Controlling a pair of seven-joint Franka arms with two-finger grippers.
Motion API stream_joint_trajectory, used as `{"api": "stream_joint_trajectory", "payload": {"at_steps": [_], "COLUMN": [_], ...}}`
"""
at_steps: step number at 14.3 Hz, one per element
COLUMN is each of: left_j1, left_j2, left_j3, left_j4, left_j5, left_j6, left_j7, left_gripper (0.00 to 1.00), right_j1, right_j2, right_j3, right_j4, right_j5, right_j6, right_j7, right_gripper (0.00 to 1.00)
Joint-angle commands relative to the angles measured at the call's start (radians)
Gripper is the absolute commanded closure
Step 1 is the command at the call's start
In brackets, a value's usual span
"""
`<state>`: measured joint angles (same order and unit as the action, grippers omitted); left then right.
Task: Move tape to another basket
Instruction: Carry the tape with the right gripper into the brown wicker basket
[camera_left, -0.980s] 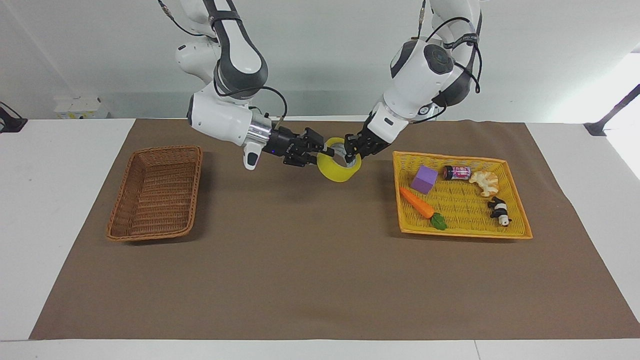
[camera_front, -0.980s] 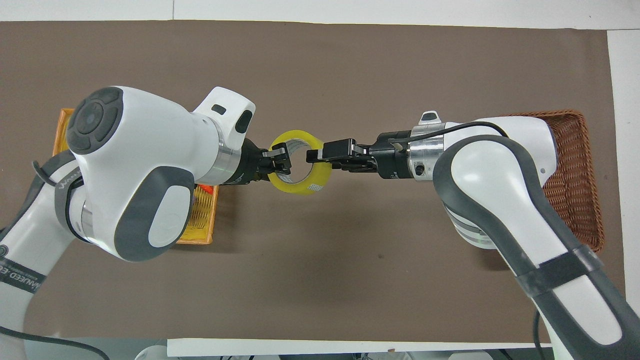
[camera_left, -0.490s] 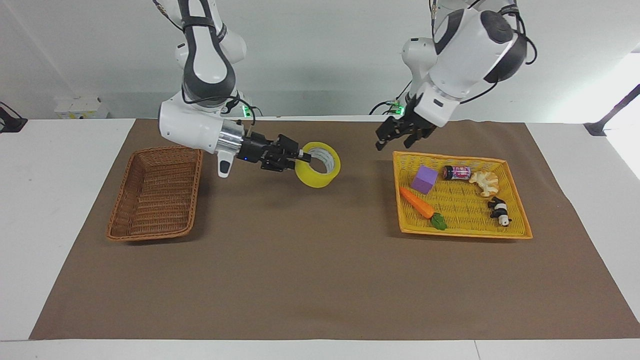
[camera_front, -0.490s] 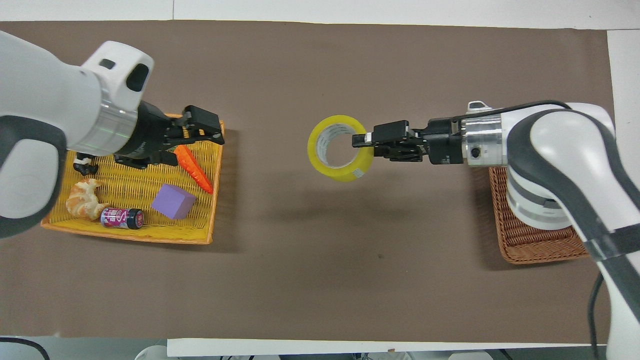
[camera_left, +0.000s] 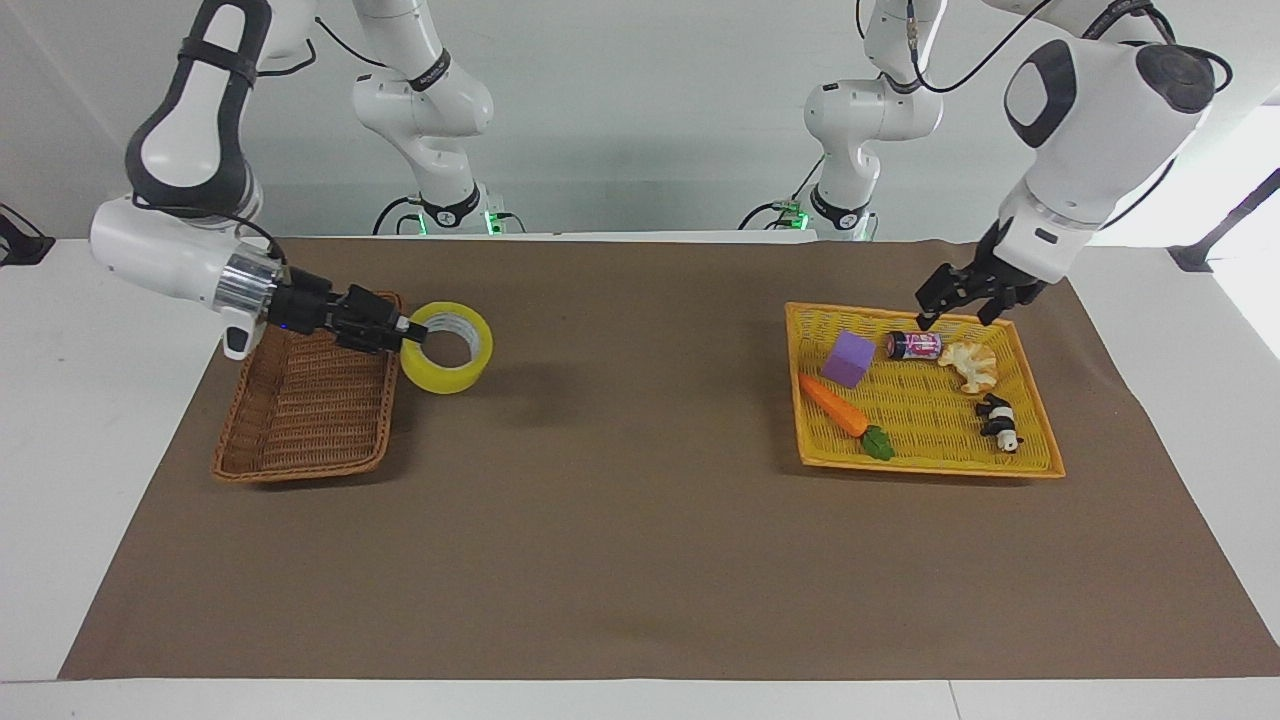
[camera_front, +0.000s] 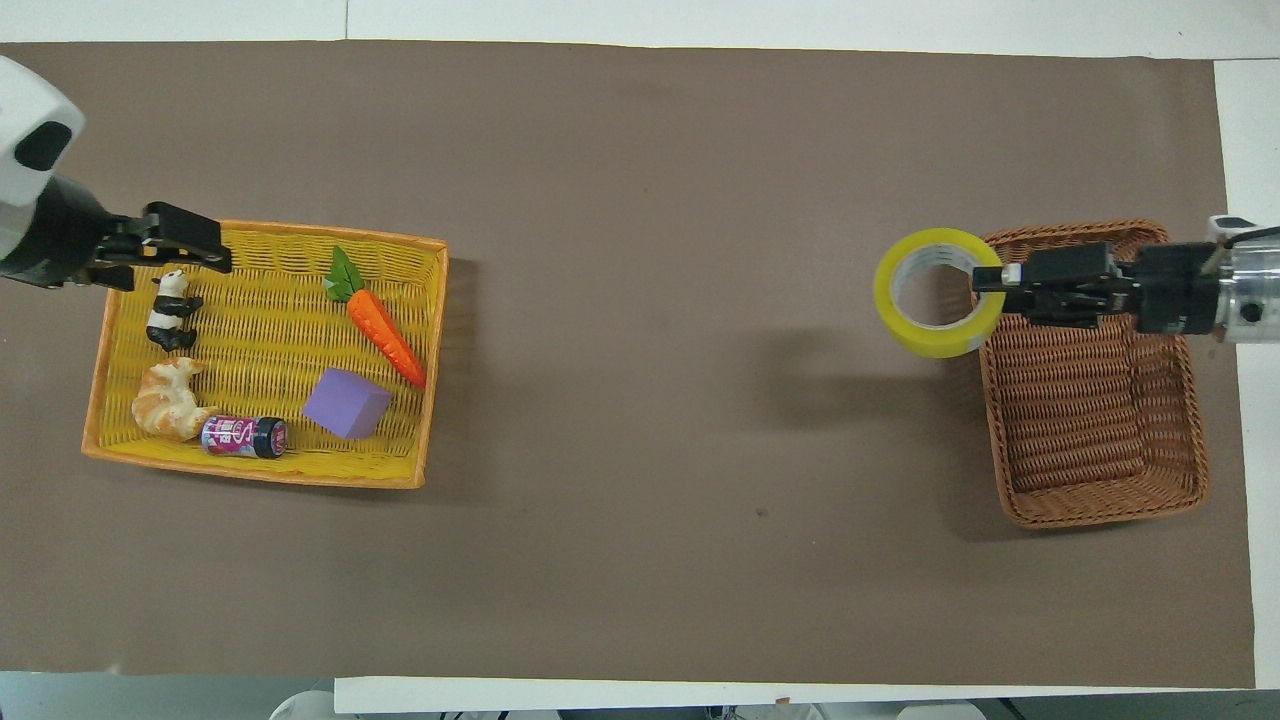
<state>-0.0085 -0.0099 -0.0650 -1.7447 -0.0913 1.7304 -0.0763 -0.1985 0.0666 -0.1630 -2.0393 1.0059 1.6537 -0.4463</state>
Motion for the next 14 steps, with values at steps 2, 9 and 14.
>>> {"api": "stream_joint_trajectory", "payload": {"at_steps": [2,9,14], "left_j1": [0.059,0.035,0.047], "left_j2": [-0.015,-0.01,-0.01], "left_j3": [-0.01,-0.019,-0.01], "left_j4": [-0.03,-0.027,-0.03], "left_j5": [0.025,0.03,0.03], "left_j6": [-0.005,0.027,0.049], "left_j7": [0.052,0.059,0.055], "left_gripper": [0.01,0.01,0.01], "right_j1": [-0.143,-0.277,-0.28], "right_j2": [0.113,0.199,0.199], "right_j3": [0.017,0.017,0.016], "right_j4": [0.105,0.139,0.126], "right_j5": [-0.094,-0.263,-0.3], "right_j6": [-0.115,-0.144,-0.135], "right_j7": [-0.135,-0.35,-0.39], "right_gripper": [1.0,1.0,1.0]}}
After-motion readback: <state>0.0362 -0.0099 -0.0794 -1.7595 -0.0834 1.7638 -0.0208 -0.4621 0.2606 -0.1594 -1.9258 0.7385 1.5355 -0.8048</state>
